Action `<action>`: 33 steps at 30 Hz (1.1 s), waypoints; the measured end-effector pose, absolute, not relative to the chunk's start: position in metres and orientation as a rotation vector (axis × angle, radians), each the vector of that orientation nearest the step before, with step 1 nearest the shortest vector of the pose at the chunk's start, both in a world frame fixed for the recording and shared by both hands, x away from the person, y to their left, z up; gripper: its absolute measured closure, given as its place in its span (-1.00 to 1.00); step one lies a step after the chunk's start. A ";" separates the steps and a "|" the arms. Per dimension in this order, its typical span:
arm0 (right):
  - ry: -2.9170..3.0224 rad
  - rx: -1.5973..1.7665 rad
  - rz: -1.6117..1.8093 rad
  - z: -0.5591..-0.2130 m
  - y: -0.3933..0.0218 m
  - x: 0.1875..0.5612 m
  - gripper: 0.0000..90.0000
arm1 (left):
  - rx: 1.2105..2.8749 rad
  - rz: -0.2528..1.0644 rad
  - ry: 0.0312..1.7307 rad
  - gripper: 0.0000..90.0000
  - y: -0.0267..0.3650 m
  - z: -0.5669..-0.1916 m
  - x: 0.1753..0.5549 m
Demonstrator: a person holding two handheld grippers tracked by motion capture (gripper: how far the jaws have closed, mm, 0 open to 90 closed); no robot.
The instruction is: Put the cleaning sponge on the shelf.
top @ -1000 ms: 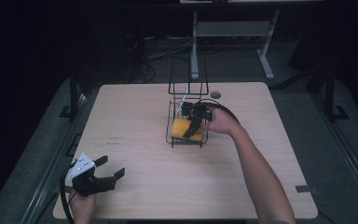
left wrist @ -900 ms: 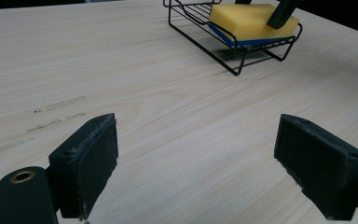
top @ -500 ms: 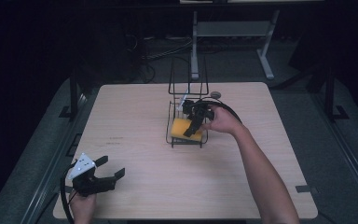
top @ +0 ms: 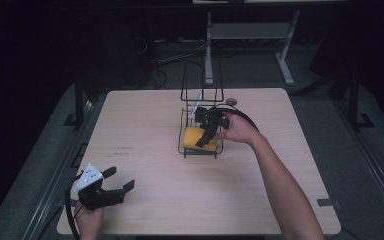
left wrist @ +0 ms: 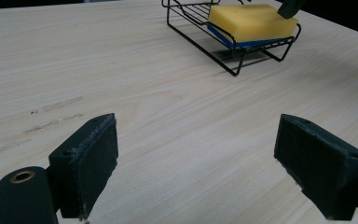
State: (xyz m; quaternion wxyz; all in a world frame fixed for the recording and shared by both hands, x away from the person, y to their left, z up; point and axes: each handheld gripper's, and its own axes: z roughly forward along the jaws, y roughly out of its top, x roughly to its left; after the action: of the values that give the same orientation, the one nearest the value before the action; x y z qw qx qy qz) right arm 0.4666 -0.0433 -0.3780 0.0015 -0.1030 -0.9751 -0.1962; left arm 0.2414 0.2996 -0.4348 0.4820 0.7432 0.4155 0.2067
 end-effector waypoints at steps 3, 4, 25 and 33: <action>-3.058 -0.326 -0.610 -0.378 -0.044 0.466 -0.63 | 1.813 0.502 1.015 -0.71 0.300 -0.435 0.242; -3.051 -0.334 -0.601 -0.378 -0.043 0.466 -0.63 | 1.812 0.503 1.016 -0.71 0.300 -0.435 0.242; -3.031 -0.257 -0.628 -0.383 -0.023 0.448 -0.63 | 1.805 0.507 1.013 -0.71 0.301 -0.434 0.240; -3.043 -0.234 -0.637 -0.383 -0.023 0.440 -0.63 | 1.816 0.505 1.010 -0.71 0.300 -0.435 0.240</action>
State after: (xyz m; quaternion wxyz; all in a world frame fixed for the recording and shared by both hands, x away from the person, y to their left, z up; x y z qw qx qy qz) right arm 0.4397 -0.0229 -0.3833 0.0120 -0.0752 -0.9760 -0.2042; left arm 0.2401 0.3004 -0.4345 0.4810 0.7446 0.4140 0.2070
